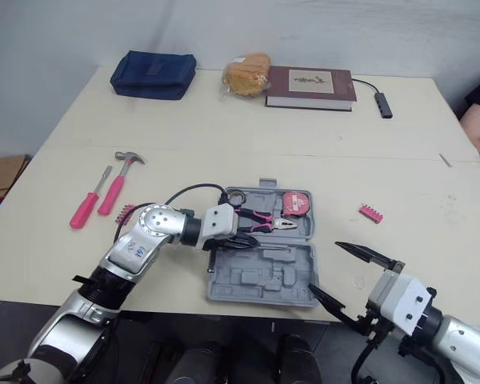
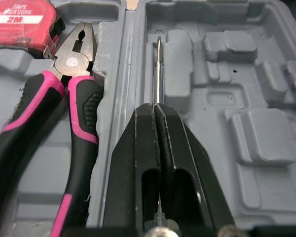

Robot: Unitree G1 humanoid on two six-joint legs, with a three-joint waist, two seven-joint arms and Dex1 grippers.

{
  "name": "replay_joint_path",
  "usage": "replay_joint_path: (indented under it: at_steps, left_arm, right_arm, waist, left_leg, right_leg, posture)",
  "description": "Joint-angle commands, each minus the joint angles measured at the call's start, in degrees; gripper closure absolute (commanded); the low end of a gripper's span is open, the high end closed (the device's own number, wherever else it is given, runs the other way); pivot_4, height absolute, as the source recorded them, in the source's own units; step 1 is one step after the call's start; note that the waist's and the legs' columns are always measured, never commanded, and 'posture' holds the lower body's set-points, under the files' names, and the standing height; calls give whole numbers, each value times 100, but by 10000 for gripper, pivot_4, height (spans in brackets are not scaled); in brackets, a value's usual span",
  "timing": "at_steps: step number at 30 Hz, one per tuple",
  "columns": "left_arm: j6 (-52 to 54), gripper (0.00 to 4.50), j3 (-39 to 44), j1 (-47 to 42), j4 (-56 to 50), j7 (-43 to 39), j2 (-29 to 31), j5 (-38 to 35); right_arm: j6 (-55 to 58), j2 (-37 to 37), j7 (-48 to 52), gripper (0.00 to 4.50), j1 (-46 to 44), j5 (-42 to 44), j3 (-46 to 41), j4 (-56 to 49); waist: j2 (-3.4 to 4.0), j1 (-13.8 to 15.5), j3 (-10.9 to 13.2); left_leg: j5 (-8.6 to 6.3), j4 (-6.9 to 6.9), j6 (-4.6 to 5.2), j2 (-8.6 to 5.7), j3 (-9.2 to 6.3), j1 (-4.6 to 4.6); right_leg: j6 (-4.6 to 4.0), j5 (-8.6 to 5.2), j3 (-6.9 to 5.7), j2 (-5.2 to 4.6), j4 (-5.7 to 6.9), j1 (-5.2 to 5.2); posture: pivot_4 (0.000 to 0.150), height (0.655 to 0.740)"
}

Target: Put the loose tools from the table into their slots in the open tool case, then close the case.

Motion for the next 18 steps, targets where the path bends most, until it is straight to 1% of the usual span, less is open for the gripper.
replay_joint_path:
  at_steps: [1, 4, 7, 10, 13, 16, 18]
  left_arm:
    - [99, 44658, -69, 43, -12, -21, 10, 87]
    - [54, 44658, -155, 45, 76, -52, 57, 207]
    - [210, 44658, -236, 60, 72, -33, 75, 301]
    - [369, 44658, -387, 40, 286, 110, 81, 540]
    - [645, 44658, -623, 30, 379, 65, 156, 734]
    - [769, 44658, -676, 58, 399, 113, 105, 745]
    - [701, 44658, -691, 76, 395, -1, 61, 630]
  right_arm:
    - [-86, 38, -51, 0, 46, 24, -143, -227]
    - [-92, 29, -61, 0, 42, 23, -147, -217]
    - [-99, 31, -73, 0, 43, 16, -156, -206]
    - [-103, 41, -94, 0, 46, 5, -142, -216]
    - [-105, 35, -99, 0, 38, -4, -129, -212]
    - [-101, 37, -104, 0, 33, -5, -134, -212]
    - [-102, 40, -100, 0, 51, 2, -158, -222]
  waist:
    - [0, -1, 0]
    - [0, -2, 0]
    - [0, -2, 0]
    - [0, 4, -1]
    - [0, 2, -10]
    - [0, 0, -56]
    - [-5, -2, -79]
  left_leg:
    - [0, 0, 0, 0, 1, 0]
    - [0, 0, 0, 0, 2, 1]
    - [0, 0, 0, 0, 2, 2]
    - [0, 0, 0, 0, 1, 4]
    - [-1, 0, 1, 0, 1, 8]
    - [-1, 0, 1, 0, 1, 10]
    - [-1, 0, 1, 1, 1, 13]
  right_leg:
    - [0, 0, 0, 0, -1, 0]
    - [0, 0, 1, 0, -1, 0]
    - [0, 0, 2, -1, -1, 1]
    - [0, 0, 2, -2, -2, 3]
    - [0, 0, 1, -3, -4, 8]
    - [0, 0, 2, -5, -9, 10]
    - [-1, -1, 4, -9, -13, 11]
  posture:
    - [1500, 7400]
    - [1500, 7400]
    - [1500, 7400]
    - [1500, 7400]
    - [1500, 7400]
    - [1500, 7400]
    - [1500, 7400]
